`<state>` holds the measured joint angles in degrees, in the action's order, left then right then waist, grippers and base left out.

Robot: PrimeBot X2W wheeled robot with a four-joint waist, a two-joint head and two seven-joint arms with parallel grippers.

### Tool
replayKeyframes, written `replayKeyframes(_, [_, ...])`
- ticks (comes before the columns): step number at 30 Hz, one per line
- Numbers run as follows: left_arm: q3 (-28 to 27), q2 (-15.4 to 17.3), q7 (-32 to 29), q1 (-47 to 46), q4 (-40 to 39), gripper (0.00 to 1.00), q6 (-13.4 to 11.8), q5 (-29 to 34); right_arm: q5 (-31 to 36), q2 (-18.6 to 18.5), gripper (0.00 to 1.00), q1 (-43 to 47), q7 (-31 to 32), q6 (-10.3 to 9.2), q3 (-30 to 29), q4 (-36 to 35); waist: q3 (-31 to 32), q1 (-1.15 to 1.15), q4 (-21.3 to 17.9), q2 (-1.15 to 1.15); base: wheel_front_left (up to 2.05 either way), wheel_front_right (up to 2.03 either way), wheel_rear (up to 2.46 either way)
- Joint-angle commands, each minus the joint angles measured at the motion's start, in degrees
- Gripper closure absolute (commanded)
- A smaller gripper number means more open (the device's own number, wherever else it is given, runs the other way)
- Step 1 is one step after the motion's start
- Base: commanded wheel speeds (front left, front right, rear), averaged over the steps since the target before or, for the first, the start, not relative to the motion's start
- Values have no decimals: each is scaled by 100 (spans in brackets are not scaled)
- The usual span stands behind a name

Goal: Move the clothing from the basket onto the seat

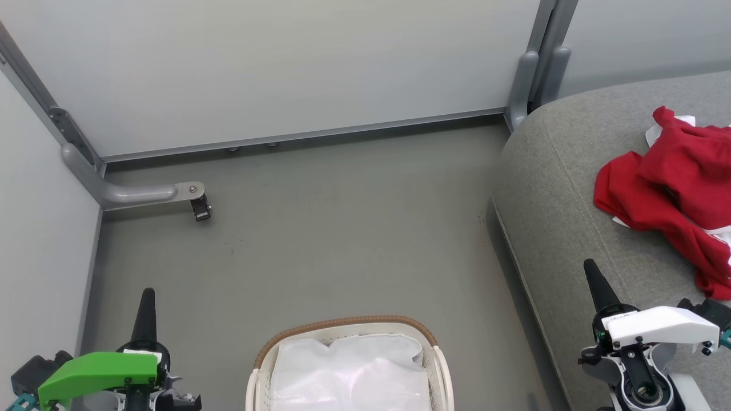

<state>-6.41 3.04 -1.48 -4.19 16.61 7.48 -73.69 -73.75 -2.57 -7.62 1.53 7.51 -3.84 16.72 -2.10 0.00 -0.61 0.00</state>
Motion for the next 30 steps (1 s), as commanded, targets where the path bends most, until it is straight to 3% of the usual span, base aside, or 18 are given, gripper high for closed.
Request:
replayKeyframes(1, [-18,15,-41,-149,-76,100,1,-144,-138,-33,100,50,41,-2,-36,-68,7,0,3,0,0,0,0])
replayKeyframes(30, [-21,-8,-390,-215,-219,100,2,-1390,-1384,-43,100,133,381,-3,-215,-226,131,0,41,0,0,0,0])
